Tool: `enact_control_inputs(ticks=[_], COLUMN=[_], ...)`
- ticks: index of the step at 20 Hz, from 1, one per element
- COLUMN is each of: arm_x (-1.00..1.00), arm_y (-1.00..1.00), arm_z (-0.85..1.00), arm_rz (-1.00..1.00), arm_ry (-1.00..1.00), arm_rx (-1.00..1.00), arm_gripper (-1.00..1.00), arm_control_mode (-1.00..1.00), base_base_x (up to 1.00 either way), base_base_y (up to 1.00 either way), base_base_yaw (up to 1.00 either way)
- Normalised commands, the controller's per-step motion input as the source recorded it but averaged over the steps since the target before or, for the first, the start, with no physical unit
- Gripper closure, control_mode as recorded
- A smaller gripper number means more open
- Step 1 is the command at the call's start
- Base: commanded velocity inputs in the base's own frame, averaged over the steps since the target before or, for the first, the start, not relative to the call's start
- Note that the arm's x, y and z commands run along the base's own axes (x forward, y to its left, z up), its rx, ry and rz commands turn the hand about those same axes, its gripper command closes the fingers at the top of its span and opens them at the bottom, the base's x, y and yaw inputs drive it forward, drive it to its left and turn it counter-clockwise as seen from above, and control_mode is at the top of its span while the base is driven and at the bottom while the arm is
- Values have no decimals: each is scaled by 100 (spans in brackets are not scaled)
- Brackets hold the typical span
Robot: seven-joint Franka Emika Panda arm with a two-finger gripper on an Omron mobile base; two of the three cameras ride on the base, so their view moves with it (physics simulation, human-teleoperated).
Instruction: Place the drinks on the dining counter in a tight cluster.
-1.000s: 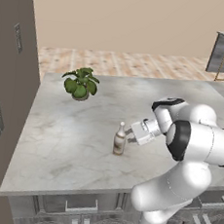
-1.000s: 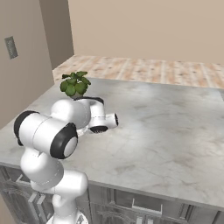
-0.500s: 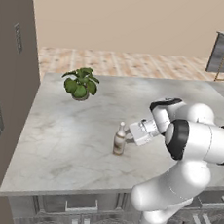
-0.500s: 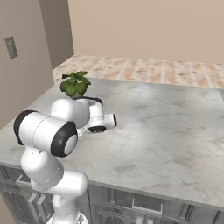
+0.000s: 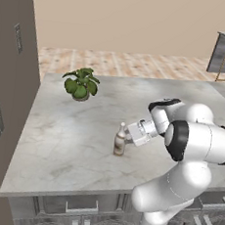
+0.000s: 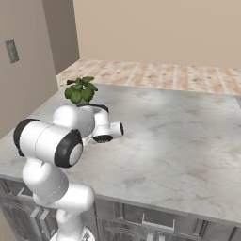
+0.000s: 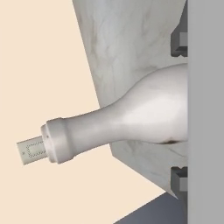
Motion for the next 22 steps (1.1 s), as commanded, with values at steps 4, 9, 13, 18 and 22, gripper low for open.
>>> enact_control_inputs(ticks=[4, 9, 13, 18, 22], arm_x=[0, 0, 0, 0, 0], arm_y=[14, 14, 1, 0, 0], arm_z=[0, 0, 0, 0, 0], arm_rz=[0, 0, 0, 0, 0], arm_ry=[0, 0, 0, 0, 0], arm_rx=[0, 0, 0, 0, 0], arm_gripper=[-100, -100, -100, 100, 100], arm_control_mode=[-100, -100, -100, -100, -100], base_base_x=[0, 0, 0, 0, 0], base_base_y=[0, 0, 0, 0, 0], base_base_yaw=[0, 0, 0, 0, 0])
